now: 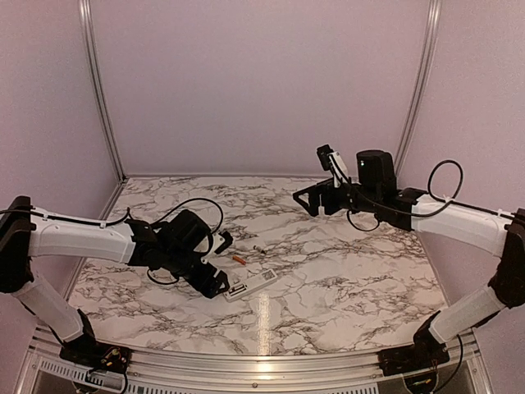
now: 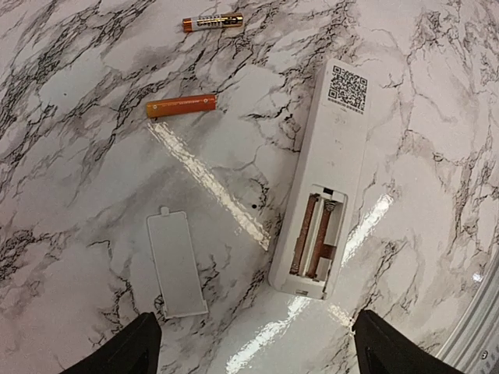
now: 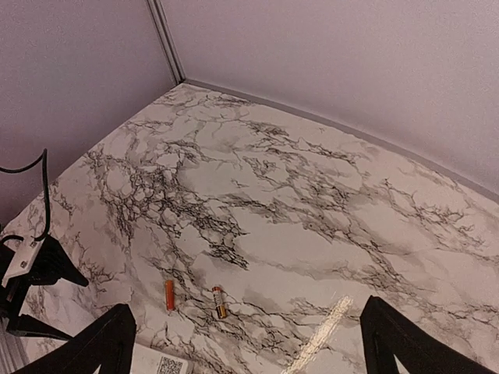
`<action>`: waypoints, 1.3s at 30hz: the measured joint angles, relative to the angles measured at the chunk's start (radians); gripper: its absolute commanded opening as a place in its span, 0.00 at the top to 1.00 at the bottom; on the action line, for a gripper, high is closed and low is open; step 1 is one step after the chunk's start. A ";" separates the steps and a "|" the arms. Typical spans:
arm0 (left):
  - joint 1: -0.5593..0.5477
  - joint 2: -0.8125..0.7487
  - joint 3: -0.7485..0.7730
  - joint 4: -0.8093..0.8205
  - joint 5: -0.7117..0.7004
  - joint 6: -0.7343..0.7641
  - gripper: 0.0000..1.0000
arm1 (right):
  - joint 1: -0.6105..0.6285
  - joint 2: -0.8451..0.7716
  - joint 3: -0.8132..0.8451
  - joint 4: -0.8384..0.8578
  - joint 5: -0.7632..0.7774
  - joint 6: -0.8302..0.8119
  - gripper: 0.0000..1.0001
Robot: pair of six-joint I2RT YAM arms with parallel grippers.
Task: Load the batteries into the remote control
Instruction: Pick up the remote control without batteries from the center of the board.
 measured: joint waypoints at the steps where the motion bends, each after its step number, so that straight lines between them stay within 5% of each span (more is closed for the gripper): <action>1: -0.013 0.024 0.023 -0.012 -0.005 0.013 0.13 | 0.000 -0.013 -0.020 0.009 -0.005 0.006 0.01; 14: -0.107 0.280 0.230 -0.059 -0.042 0.119 0.27 | 0.001 -0.106 -0.171 0.001 -0.084 0.066 0.01; 32: -0.147 0.355 0.262 -0.076 -0.101 0.110 0.87 | -0.137 -0.164 -0.378 0.144 -0.300 0.252 0.01; 39: -0.156 0.336 0.261 0.066 -0.120 0.002 0.87 | -0.139 -0.143 -0.439 0.271 -0.353 0.370 0.03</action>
